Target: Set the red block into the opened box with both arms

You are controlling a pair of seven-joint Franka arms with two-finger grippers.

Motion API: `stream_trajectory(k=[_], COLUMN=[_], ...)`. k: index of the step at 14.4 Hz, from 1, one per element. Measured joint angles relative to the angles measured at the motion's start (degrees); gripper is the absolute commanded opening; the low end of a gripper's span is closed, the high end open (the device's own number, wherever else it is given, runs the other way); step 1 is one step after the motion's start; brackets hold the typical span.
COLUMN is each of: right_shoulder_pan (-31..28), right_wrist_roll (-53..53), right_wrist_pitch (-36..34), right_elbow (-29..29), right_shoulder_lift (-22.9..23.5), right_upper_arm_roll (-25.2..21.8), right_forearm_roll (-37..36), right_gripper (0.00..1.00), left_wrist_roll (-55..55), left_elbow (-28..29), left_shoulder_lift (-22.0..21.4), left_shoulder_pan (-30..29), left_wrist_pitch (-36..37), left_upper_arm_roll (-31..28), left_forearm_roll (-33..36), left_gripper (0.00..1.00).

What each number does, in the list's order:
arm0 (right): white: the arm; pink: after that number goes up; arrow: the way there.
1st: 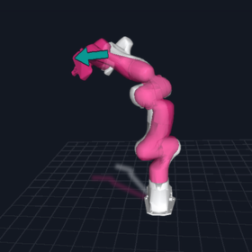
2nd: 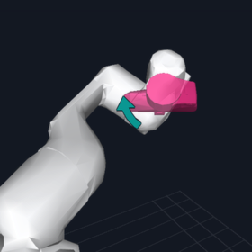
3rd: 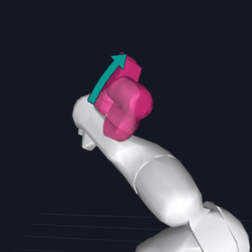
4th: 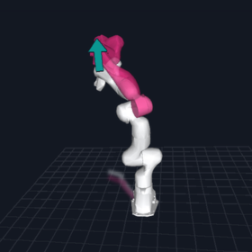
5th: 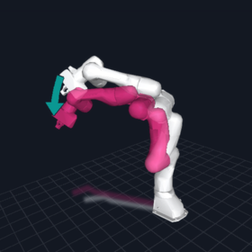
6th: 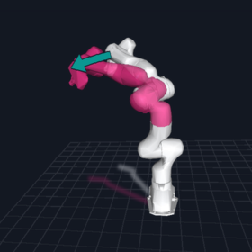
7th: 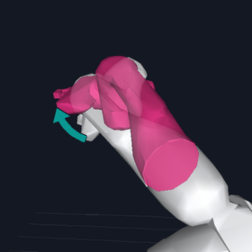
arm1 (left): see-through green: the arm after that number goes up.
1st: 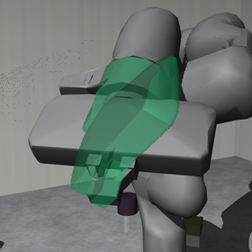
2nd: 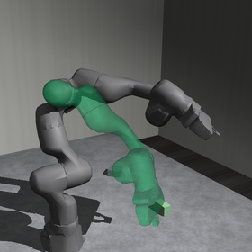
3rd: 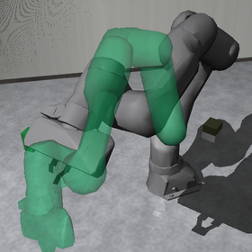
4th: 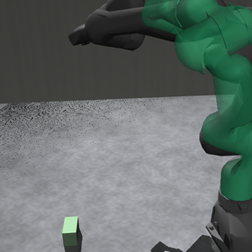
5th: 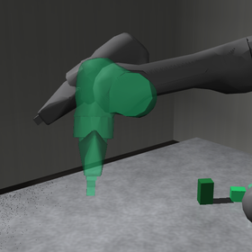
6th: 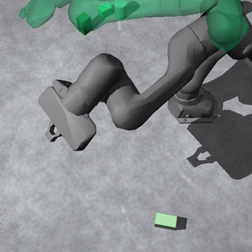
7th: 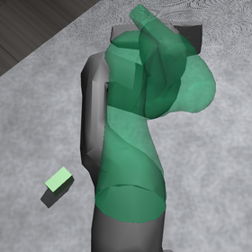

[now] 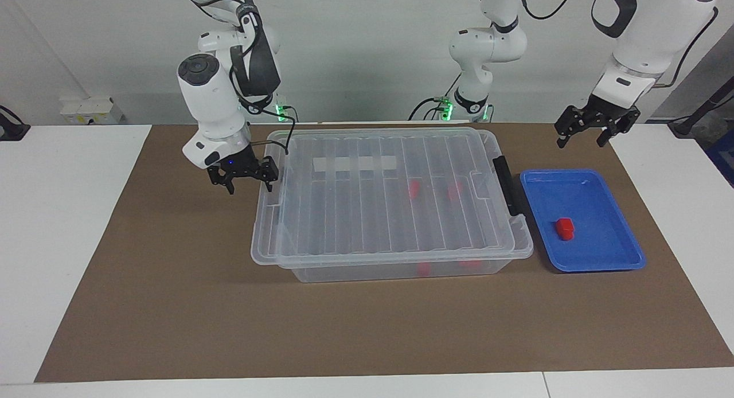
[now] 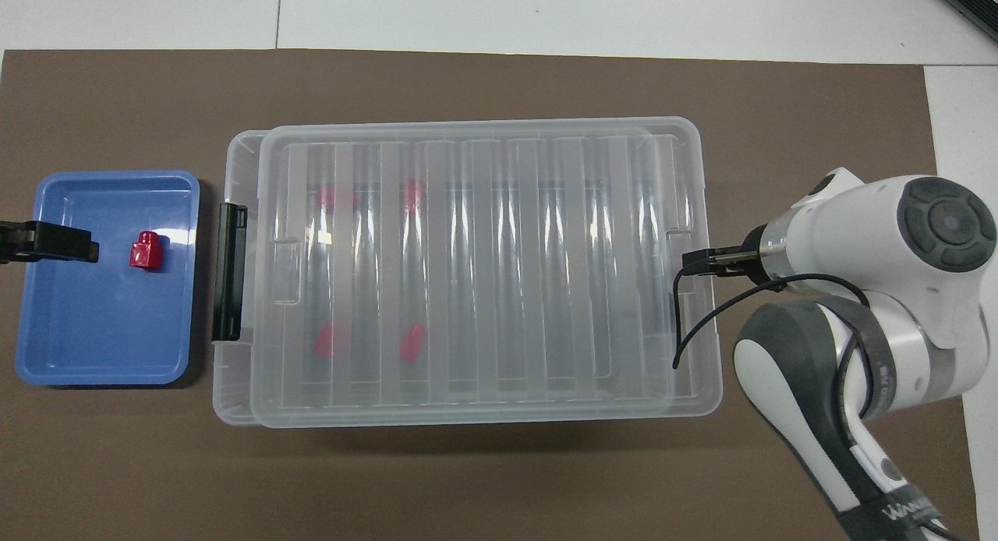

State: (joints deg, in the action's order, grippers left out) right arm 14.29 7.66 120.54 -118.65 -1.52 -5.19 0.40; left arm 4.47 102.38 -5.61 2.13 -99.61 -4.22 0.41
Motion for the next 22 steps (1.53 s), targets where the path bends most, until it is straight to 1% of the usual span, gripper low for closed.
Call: stream_trajectory(k=[2, 4, 7, 10, 14, 18, 22], right_shoulder_pan=[-1.30, -2.50, -3.85, -4.98, -6.18, -6.53, -7.28], right_wrist_roll=[-1.34, -1.97, -2.37, -2.38, -2.49, -2.85, -3.86], right_wrist_pitch=[0.00, 0.00, -0.01, -0.16, -1.29, -1.67, -2.56], right_elbow=[0.05, 0.05, 0.08, 0.08, 0.54, 0.73, 1.01], right_shoulder_lift=[-0.02, -0.02, -0.06, -0.06, -0.16, -0.16, -0.16], right_upper_arm_roll=[0.00, -0.01, -0.15, -0.22, -0.37, -0.49, -0.53], right_forearm_roll=[-0.09, -1.19, -1.95, -2.01, -2.09, -2.27, -2.45], right_gripper=[1.00, 1.00, 1.00, 1.00, 1.00, 1.00, 1.00], left_wrist_roll=[0.19, 0.25, 5.04, 11.63, 11.70, 8.98, 7.83], left_elbow=[0.83, 1.85, 6.13, 9.53, 15.10, 16.28, 16.41], left_shoulder_lift=[1.47, 3.90, 7.08, 8.84, 10.25, 12.83, 16.71], left_shoulder_pan=[-0.48, -0.91, -4.08, -8.31, -8.57, -8.49, -8.49], left_wrist_pitch=[-3.25, -7.52, -15.81, -21.32, -31.74, -35.77, -40.46], left_upper_arm_roll=[-0.08, -0.05, -0.09, -0.20, 0.32, 0.58, 0.56], left_forearm_roll=[0.00, 0.00, 0.01, 0.01, 0.01, 0.01, 0.01], left_gripper=[1.00, 1.00, 1.00, 1.00, 1.00, 1.00, 1.00])
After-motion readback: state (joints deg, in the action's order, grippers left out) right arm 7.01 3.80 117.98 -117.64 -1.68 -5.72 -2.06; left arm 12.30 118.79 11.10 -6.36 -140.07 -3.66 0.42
